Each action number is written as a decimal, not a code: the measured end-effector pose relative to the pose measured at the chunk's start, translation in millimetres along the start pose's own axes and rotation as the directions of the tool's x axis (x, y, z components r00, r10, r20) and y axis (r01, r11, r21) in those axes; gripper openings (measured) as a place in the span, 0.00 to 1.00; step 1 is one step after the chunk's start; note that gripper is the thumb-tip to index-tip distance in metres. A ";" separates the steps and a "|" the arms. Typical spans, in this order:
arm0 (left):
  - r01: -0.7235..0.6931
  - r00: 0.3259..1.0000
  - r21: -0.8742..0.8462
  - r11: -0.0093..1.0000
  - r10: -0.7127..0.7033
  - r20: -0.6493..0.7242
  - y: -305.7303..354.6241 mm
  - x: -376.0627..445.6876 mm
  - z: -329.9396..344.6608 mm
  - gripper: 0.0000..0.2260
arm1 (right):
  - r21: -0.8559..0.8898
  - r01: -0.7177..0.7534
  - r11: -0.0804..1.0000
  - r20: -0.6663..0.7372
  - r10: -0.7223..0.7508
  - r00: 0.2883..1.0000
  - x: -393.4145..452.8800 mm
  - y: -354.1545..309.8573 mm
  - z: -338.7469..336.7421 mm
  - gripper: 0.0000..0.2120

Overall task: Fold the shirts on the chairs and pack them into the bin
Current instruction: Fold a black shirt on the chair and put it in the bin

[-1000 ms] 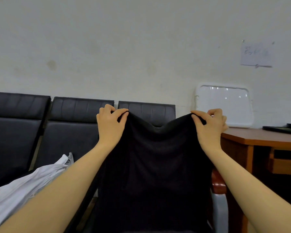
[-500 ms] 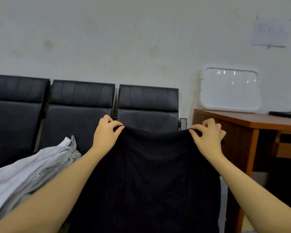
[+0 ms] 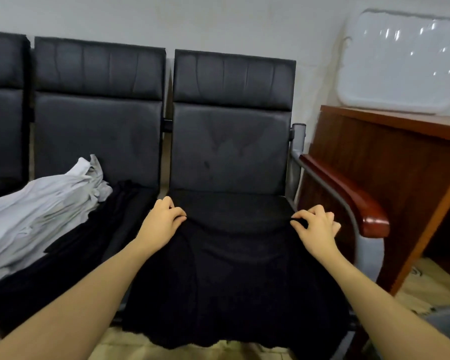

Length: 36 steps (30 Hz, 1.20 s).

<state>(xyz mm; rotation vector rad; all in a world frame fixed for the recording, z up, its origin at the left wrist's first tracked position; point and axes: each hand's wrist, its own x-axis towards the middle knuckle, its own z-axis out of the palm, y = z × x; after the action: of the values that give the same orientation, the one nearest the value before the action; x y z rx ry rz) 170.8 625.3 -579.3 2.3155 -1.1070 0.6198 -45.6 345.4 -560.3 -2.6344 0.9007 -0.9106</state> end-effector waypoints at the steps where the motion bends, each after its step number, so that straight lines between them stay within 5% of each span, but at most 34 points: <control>1: 0.000 1.000 0.001 1.000 0.000 0.002 -3.5 0.8 6.7 0.07 | 0.001 -0.012 1.000 0.016 0.012 1.000 1.4 3.2 7.8 0.07; 10: 0.146 0.969 0.083 0.986 -0.159 0.189 -30.1 -12.1 58.6 0.09 | 0.022 -0.058 0.998 0.193 0.053 0.980 0.0 27.2 60.1 0.07; 15: 0.155 0.979 0.052 0.987 -0.160 0.125 -27.2 -15.8 71.0 0.10 | -0.010 -0.027 1.000 0.240 0.029 0.970 -1.1 34.2 73.0 0.08; 21: 0.307 0.876 -0.118 0.944 -0.233 0.423 -17.6 -15.8 68.8 0.08 | -0.002 -0.013 1.000 0.218 0.013 0.976 -2.1 38.3 78.8 0.05; 24: 0.384 0.872 -0.173 0.907 -0.295 0.390 -17.6 -13.4 66.6 0.01 | 0.006 -0.043 0.999 0.230 0.041 0.972 -2.5 41.2 78.3 0.06; 36: 0.410 0.907 -0.193 0.892 -0.375 0.193 -25.1 18.1 80.7 0.03 | 0.110 -0.052 0.993 0.148 0.035 0.988 32.9 23.7 90.7 0.06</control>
<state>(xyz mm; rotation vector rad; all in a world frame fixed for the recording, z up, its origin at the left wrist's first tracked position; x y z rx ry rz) 216.1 579.6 -637.1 2.3128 -0.6902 0.1533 19.4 306.6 -624.5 -2.5361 0.8419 -0.7255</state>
